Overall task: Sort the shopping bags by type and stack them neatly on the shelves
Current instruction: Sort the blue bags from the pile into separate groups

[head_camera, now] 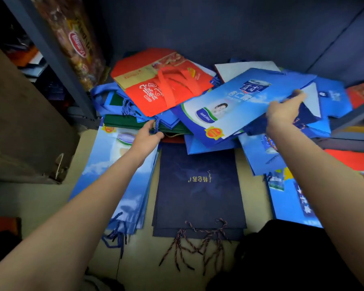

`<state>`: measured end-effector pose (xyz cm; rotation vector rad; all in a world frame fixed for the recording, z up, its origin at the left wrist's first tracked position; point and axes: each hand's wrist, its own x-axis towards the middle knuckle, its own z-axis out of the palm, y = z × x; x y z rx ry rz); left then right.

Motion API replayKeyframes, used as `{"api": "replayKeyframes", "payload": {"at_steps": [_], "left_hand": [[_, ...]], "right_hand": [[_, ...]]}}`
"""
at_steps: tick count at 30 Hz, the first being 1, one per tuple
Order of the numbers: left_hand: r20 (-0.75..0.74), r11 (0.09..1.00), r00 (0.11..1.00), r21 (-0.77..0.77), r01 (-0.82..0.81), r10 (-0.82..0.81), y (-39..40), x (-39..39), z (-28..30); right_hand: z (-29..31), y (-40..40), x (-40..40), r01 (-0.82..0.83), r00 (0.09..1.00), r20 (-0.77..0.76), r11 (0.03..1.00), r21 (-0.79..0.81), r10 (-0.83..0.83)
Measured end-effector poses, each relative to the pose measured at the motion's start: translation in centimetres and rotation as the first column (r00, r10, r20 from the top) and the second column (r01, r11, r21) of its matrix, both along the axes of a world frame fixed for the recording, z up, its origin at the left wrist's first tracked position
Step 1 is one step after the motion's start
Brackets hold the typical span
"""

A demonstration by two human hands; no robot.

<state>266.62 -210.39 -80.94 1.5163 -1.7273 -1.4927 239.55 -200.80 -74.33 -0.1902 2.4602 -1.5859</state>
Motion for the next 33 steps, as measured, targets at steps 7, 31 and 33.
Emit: {"api": "replayKeyframes", "payload": {"at_steps": [7,31,33], "left_hand": [[-0.115,0.977,0.992,0.203,0.065,-0.043,4.2,-2.2,1.8],[0.591,0.909,0.794,-0.239,0.341,-0.142,-1.5,13.7,1.8],[0.609,0.949,0.775,-0.108,0.296,-0.172,-1.4,14.9,0.8]], "right_hand": [[3.4,5.6,-0.1,-0.363,0.922,0.053,0.905,-0.221,0.383],[-8.8,1.7,15.6,-0.876,0.346,0.298,0.192,0.442,0.890],[-10.7,1.8,15.1,-0.901,0.391,0.398,0.256,0.351,0.830]]}}
